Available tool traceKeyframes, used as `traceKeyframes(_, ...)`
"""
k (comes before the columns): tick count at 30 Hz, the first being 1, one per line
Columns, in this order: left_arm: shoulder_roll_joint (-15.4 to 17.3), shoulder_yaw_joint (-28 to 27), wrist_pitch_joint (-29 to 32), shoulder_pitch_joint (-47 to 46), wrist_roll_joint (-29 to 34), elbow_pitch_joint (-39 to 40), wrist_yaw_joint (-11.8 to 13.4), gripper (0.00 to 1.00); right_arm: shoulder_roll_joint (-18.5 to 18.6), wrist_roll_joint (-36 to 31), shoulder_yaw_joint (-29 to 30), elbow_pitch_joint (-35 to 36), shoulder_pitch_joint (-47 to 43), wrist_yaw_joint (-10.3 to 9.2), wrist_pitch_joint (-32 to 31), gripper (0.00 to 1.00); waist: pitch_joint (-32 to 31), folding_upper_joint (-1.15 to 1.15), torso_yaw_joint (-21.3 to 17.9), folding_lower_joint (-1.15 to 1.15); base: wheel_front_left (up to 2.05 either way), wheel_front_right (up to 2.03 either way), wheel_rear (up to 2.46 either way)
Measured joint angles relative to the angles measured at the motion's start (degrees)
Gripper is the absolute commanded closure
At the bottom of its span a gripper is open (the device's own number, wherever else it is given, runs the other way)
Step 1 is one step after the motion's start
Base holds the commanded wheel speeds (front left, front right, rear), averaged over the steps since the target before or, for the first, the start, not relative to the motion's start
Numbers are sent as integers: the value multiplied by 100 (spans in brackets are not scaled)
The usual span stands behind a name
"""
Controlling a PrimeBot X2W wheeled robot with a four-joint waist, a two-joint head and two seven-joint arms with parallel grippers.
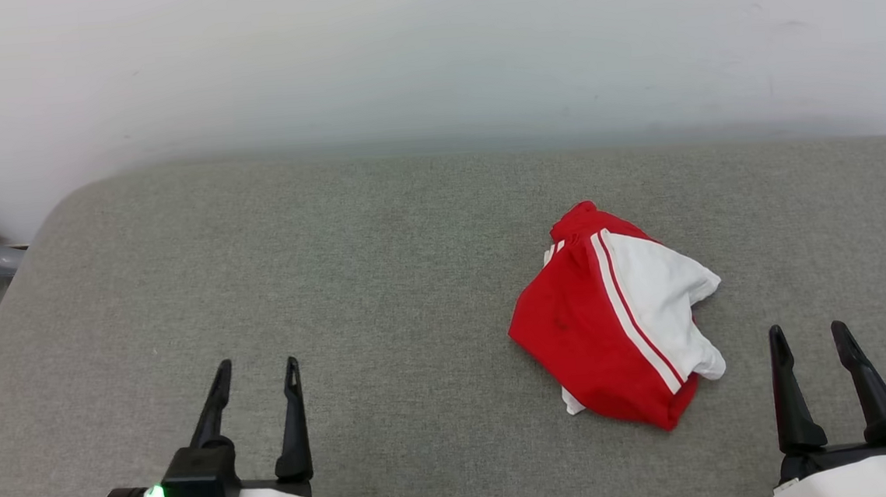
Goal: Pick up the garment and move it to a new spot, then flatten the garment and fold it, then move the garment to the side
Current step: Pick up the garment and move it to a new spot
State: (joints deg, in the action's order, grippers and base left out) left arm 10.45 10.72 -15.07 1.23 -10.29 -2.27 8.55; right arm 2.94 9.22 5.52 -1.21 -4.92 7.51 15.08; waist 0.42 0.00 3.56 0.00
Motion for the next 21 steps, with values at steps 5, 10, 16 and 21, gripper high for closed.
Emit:
traceKeyframes(5,-167,-55,0,88,282,-64,-241,0,0,101,29,-71,-58,0,0,0,-33,0,8,0,0,0,0)
traceKeyframes(10,-290,-158,0,135,452,-119,-385,0,0,190,46,-143,-102,0,0,0,-59,0,12,0,0,0,0)
traceKeyframes(16,-356,-249,0,196,669,-159,-402,0,0,245,60,-218,-135,0,0,0,-77,0,14,0,0,0,0)
traceKeyframes(21,-375,-304,0,216,761,-188,-438,0,0,286,63,-252,-177,0,0,0,-91,0,21,0,0,0,0)
